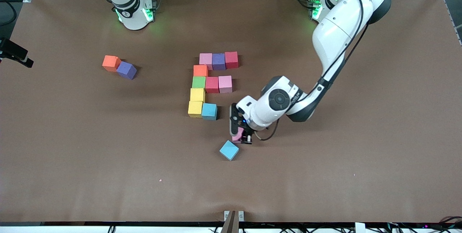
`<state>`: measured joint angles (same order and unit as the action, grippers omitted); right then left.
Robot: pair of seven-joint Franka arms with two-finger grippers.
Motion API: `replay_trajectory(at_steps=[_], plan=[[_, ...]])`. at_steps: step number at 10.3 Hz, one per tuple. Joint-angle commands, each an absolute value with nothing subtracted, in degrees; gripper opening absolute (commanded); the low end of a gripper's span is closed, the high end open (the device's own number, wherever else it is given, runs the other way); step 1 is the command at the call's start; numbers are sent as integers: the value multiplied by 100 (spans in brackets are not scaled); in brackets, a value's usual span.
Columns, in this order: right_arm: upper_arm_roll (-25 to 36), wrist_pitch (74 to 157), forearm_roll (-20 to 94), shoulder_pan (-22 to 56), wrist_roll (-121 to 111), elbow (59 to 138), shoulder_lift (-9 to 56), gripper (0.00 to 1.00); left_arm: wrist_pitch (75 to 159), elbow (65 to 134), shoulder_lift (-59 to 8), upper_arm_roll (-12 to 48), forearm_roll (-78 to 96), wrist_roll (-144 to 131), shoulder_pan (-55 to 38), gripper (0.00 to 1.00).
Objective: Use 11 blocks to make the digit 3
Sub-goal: 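Carry the light pink cube with the left gripper below the blue cube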
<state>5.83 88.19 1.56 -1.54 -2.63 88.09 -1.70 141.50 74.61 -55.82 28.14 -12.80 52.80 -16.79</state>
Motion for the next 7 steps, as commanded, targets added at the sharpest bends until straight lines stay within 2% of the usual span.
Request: replay_trajectory(at_steps=[1, 7], plan=[[510, 8833, 158, -246, -308, 8789, -167, 100, 14168, 7436, -5537, 2830, -1107, 5283, -2037, 20], [510, 8833, 158, -246, -308, 8789, -167, 100, 14159, 7506, -5555, 2821, -1160, 5344, -2180, 23]])
